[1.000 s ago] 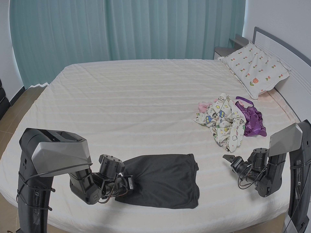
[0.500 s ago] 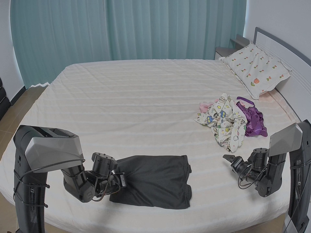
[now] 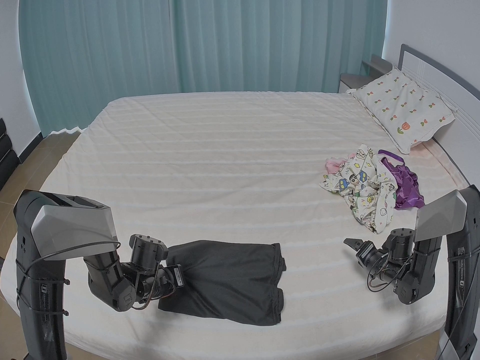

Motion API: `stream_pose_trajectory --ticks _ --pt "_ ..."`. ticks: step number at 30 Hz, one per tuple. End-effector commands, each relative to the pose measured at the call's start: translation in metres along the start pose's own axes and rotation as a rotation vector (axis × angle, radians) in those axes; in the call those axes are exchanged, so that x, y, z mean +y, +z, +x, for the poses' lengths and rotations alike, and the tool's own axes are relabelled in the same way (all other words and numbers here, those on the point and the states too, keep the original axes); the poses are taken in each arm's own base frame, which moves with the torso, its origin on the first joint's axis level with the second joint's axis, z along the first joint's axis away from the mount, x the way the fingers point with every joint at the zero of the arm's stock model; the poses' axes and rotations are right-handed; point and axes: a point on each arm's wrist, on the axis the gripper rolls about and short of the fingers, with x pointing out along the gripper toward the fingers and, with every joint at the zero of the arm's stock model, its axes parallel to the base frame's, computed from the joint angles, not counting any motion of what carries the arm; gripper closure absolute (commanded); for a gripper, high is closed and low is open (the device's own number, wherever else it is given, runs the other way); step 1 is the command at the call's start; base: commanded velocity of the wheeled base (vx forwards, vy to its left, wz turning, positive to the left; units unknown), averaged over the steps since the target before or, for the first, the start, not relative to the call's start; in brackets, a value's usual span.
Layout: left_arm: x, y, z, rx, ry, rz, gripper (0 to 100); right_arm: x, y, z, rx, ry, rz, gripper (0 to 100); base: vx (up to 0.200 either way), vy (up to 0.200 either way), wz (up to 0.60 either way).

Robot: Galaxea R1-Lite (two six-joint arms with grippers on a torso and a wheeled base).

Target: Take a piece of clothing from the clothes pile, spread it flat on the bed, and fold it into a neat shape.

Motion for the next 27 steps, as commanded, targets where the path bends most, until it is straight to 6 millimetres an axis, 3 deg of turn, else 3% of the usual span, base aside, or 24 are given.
stream_pose_trajectory --ticks 1,15,24,25,27 --pt "0.008 0.003 -0.003 -0.007 0.017 -0.016 100 0.001 0.001 0.0 -0.007 0.01 -0.001 0 0.0 0.2 0.0" --pt "0.025 -0.002 -0.01 0.005 0.049 -0.049 100 0.001 0.001 0.0 -0.007 0.01 -0.003 0 0.0 0.2 0.0" --pt "0.027 -0.01 -0.017 -0.016 0.028 -0.078 100 0.0 0.0 0.0 -0.006 0.008 -0.003 0 0.0 0.0 0.0" --pt "0.026 -0.009 -0.017 -0.021 0.023 -0.099 0 0.0 0.0 0.0 -0.006 0.008 -0.004 0 0.0 0.0 0.0" --pt "0.026 -0.009 -0.017 -0.02 0.022 -0.102 0 0.0 0.0 0.0 -0.006 0.008 -0.004 0 0.0 0.0 0.0"
